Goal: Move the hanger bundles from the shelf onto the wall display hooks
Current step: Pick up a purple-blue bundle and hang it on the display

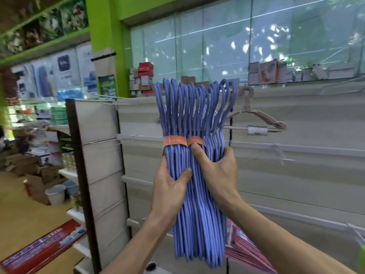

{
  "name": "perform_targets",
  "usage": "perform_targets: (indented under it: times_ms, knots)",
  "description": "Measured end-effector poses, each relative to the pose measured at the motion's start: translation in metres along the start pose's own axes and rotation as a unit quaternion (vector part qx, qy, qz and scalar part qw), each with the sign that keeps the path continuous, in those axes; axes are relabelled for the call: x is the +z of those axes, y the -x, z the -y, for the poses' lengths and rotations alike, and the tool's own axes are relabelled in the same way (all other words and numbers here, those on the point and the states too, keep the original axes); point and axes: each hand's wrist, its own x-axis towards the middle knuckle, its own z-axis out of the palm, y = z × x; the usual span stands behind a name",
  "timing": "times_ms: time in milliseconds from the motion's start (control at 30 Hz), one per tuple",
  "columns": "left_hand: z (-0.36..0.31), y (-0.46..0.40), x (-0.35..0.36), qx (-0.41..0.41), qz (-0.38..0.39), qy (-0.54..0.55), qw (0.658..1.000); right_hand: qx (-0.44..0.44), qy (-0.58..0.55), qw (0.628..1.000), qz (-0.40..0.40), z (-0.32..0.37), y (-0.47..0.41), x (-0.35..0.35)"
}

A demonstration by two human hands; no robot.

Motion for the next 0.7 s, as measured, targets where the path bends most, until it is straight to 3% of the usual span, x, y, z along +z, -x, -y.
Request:
perform_targets:
  times_ms: [367, 700]
  knots:
    - [-0.021, -0.019, -0.128, 0.007, -0.085, -0.075, 0.993, 0.031, -0.051, 0.995, 0.084, 0.000, 0.027, 0.143]
    - [-0.009, -0.057, -0.186, 0.024, -0.143, -0.106, 0.984, 0.049, -0.092, 0.983, 0.149, -0.009, 0.011, 0.222]
